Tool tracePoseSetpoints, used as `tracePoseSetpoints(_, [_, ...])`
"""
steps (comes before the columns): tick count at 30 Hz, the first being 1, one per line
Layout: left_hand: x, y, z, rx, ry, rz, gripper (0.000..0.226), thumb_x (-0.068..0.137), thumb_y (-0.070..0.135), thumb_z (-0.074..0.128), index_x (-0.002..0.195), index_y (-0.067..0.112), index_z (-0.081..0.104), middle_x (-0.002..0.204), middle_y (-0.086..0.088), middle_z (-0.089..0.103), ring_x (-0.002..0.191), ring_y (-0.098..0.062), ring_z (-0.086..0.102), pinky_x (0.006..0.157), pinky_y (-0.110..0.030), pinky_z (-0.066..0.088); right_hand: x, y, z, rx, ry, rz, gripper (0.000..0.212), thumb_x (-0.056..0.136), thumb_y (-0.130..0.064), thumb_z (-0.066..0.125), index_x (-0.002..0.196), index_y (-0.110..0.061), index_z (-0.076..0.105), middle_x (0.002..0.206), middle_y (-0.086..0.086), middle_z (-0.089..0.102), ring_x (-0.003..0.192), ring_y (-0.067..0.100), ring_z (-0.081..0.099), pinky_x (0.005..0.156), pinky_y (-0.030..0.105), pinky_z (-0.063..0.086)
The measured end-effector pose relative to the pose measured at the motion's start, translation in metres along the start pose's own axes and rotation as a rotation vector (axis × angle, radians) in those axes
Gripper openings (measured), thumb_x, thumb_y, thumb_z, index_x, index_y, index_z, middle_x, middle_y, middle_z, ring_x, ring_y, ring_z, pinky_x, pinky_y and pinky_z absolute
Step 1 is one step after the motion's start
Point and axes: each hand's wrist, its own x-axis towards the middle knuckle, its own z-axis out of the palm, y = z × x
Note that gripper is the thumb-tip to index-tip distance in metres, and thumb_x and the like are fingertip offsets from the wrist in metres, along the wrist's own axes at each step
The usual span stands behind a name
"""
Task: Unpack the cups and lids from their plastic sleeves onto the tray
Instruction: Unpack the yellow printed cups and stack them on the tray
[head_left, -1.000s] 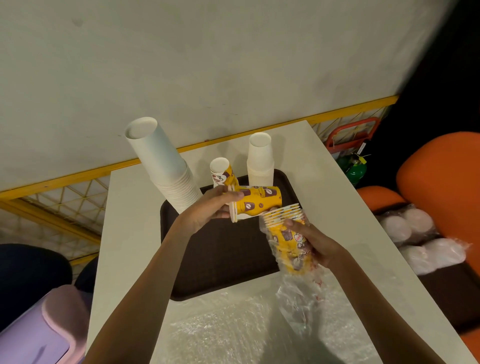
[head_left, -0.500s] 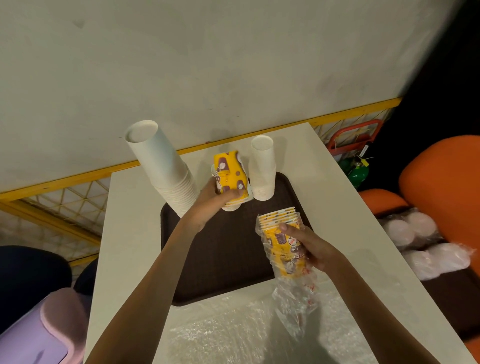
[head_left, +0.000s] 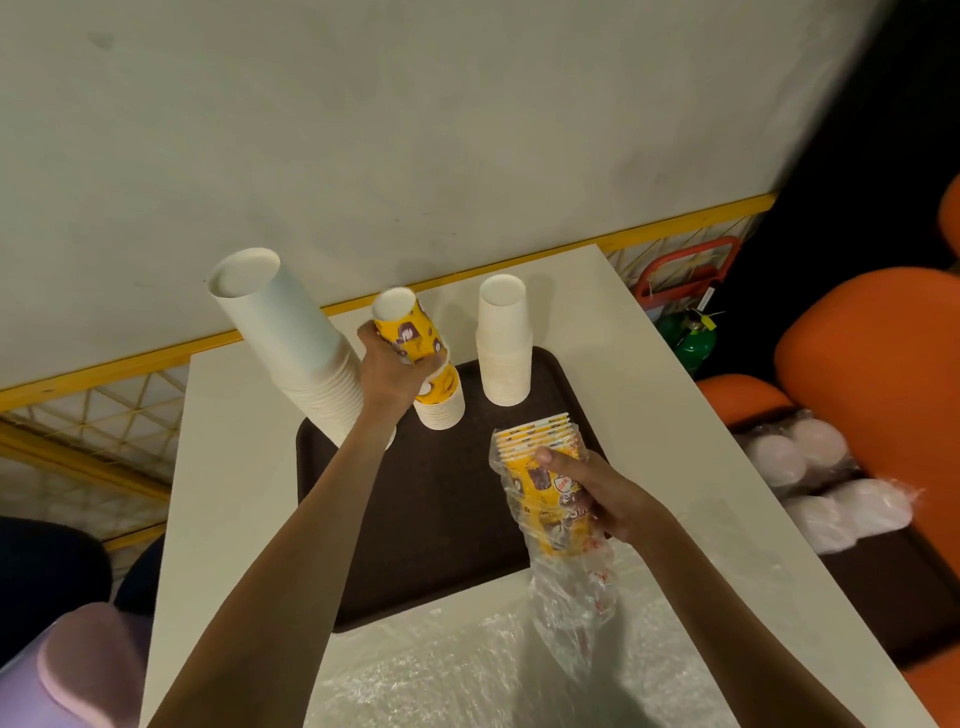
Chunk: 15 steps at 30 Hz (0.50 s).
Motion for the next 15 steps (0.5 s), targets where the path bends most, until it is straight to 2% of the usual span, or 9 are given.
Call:
tracePoseSetpoints(4, [-0.023, -0.022, 0.008, 0.035, -0.062, -0.104, 0.091, 0.08, 0.019, 0.075, 0.147, 0.006, 0.015, 0.15, -0.015, 0.031, 0.137, -0.029, 0.034, 0.107, -0.038, 0.034, -0.001, -0.002, 0.001, 0.05, 0.031, -0.02, 0.029, 0.079, -0.034, 0.061, 0.107, -0.024, 0.06, 0.099, -0.001, 0.072, 0.091, 0.014, 0.069, 0.074, 0.026, 0.056])
tracePoseSetpoints(6, [-0.046, -0.029, 0.014, -0.038, -0.019, -0.134, 0.083, 0.087, 0.026, 0.066, 0.149, 0.01, 0.013, 0.154, -0.013, 0.027, 0.14, -0.028, 0.03, 0.11, -0.037, 0.031, -0.002, -0.003, 0.004, 0.104, 0.074, -0.036, 0.019, 0.086, -0.031, 0.059, 0.104, -0.026, 0.059, 0.097, -0.002, 0.072, 0.088, 0.013, 0.069, 0.069, 0.025, 0.056])
tracePoseSetpoints(8, [-0.076, -0.028, 0.021, -0.209, 0.038, -0.15, 0.065, 0.096, 0.028, 0.053, 0.148, 0.012, 0.018, 0.152, -0.009, 0.032, 0.138, -0.023, 0.035, 0.107, -0.031, 0.032, -0.001, -0.005, 0.01, 0.146, 0.114, -0.059, 0.014, 0.088, -0.031, 0.058, 0.102, -0.027, 0.057, 0.097, -0.002, 0.07, 0.089, 0.014, 0.067, 0.069, 0.026, 0.054])
tracePoseSetpoints(11, [-0.129, -0.017, 0.034, -0.47, 0.118, -0.176, 0.048, 0.1, 0.038, 0.039, 0.143, 0.017, 0.031, 0.145, -0.004, 0.043, 0.13, -0.015, 0.043, 0.103, -0.026, 0.034, -0.002, -0.005, 0.027, 0.196, 0.142, -0.096, 0.027, 0.081, -0.035, 0.061, 0.106, -0.026, 0.056, 0.106, 0.003, 0.068, 0.097, 0.02, 0.066, 0.081, 0.034, 0.054])
tracePoseSetpoints(13, [-0.154, -0.009, 0.043, -0.642, 0.164, -0.2, 0.046, 0.097, 0.046, 0.036, 0.136, 0.021, 0.037, 0.139, -0.006, 0.048, 0.127, -0.017, 0.048, 0.103, -0.029, 0.04, -0.003, -0.004, 0.036, 0.26, 0.145, -0.134, 0.046, 0.07, -0.041, 0.065, 0.112, -0.025, 0.057, 0.115, 0.008, 0.067, 0.105, 0.026, 0.064, 0.095, 0.045, 0.05])
tracePoseSetpoints(15, [-0.171, -0.001, 0.049, -0.79, 0.187, -0.21, 0.049, 0.091, 0.058, 0.038, 0.127, 0.025, 0.041, 0.131, -0.006, 0.053, 0.12, -0.016, 0.054, 0.095, -0.03, 0.049, -0.006, -0.002, 0.044, 0.289, 0.15, -0.161, 0.055, 0.063, -0.045, 0.067, 0.113, -0.024, 0.057, 0.117, 0.011, 0.066, 0.108, 0.028, 0.063, 0.1, 0.049, 0.046])
